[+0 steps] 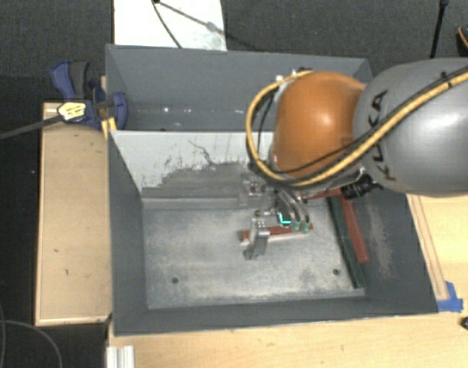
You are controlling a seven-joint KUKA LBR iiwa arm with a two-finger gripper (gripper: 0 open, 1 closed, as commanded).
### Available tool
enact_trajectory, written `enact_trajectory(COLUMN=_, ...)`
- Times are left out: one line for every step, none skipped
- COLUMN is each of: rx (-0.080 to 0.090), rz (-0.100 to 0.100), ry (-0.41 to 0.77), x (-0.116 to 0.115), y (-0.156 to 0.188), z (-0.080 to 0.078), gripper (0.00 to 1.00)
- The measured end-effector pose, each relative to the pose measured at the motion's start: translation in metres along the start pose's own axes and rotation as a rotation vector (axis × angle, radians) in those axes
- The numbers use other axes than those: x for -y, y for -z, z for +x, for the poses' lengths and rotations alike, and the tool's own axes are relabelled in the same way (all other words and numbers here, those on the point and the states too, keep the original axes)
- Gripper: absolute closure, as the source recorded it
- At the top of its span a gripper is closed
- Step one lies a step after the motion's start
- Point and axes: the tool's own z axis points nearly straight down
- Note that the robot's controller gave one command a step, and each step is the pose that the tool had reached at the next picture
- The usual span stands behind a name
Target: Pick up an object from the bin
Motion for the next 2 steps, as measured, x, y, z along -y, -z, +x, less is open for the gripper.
enact_trajectory(rx=0.004, rz=0.001, ry=-0.012, x=0.026, y=0.005, z=0.034, gripper=0.0)
enact_trajectory(rx=0.003, rz=0.001, ry=0.195, x=0.038, y=-0.11, z=-0.026, gripper=0.0)
